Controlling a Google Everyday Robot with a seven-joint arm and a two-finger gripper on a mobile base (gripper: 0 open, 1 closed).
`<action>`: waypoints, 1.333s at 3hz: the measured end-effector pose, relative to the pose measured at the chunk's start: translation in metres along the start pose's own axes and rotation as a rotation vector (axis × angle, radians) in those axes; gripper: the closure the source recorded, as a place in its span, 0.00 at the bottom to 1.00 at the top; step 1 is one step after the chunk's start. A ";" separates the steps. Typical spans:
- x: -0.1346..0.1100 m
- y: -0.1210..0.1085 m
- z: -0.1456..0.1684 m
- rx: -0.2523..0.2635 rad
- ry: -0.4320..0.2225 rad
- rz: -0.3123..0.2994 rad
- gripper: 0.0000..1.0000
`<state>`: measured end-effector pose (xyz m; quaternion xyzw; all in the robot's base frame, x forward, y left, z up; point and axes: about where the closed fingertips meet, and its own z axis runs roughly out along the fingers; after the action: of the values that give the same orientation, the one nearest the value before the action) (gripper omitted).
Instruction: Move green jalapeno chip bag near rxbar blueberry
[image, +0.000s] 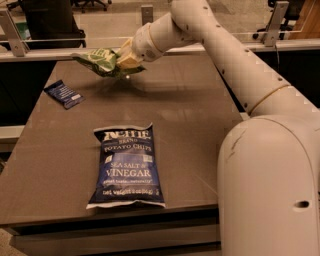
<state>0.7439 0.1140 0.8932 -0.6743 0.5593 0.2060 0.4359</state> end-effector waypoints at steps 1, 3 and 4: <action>-0.001 0.002 0.018 -0.003 -0.001 -0.001 1.00; -0.001 0.021 0.053 -0.045 -0.006 0.009 1.00; 0.000 0.032 0.064 -0.071 -0.009 0.008 1.00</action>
Offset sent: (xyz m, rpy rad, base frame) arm -0.0034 0.0419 -0.0273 0.0095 0.0194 0.0116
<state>0.7277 0.1668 0.8476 -0.6863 0.5523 0.2303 0.4135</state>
